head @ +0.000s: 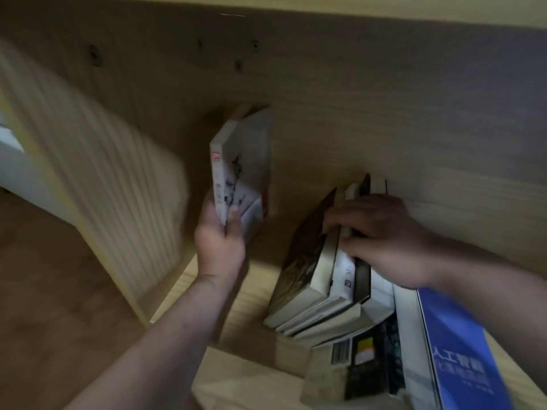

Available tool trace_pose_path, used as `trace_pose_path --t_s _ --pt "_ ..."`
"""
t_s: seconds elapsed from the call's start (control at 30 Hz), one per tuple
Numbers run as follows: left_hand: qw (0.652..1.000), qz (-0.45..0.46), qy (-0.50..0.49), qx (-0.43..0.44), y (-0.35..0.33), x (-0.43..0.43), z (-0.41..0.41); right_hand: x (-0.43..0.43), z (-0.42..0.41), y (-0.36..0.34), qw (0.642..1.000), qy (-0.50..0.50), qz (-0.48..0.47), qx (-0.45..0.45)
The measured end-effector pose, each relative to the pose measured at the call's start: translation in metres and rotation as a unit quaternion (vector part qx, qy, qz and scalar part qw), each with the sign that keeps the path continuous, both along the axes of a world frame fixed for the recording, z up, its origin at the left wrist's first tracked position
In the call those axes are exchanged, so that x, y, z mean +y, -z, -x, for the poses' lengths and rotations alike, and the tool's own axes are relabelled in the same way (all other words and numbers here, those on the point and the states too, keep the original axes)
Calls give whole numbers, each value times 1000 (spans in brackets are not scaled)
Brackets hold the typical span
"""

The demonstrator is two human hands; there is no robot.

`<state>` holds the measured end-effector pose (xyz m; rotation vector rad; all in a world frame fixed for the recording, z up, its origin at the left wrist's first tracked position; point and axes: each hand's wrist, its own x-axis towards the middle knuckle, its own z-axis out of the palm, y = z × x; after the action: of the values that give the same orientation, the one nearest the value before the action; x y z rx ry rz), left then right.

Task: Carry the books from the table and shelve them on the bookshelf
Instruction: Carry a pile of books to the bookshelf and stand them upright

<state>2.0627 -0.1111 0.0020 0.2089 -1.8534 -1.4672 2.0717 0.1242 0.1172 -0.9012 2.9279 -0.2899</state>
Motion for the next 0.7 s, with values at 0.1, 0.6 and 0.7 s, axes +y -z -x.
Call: trace_pose_path --t_s 0.1,0.6,0.7 --pt "999 -11 -42 4 -1 -9 3 9 -4 6 1000 15 10 -4" --pt "936 -46 -155 -314 -19 -21 -29 10 -2 8 999 20 33 -30" --pt "939 -154 -199 -236 -36 24 -54 9 0 10 999 9 41 -20"
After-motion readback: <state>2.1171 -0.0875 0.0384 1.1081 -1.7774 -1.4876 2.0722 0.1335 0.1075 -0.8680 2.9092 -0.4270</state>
